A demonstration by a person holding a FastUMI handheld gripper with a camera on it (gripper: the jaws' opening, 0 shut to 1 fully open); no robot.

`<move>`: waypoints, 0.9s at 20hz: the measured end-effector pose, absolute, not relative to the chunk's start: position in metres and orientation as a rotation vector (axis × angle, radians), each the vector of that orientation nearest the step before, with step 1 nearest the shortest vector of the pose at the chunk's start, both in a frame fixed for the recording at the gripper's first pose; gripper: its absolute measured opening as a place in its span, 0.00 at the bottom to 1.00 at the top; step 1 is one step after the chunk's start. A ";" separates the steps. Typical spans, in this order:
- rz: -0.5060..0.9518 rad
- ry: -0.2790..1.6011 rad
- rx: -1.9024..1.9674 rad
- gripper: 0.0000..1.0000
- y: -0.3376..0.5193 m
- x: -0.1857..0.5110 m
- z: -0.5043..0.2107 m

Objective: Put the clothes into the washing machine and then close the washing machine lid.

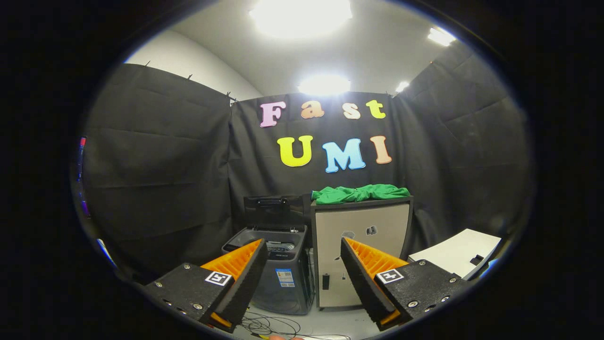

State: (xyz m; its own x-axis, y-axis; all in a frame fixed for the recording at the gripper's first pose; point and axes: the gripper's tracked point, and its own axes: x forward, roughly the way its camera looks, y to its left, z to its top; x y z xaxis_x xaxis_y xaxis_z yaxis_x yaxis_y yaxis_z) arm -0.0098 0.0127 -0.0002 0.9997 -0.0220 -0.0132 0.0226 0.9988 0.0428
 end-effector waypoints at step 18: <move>-0.231 0.069 0.009 0.96 -0.087 0.135 0.047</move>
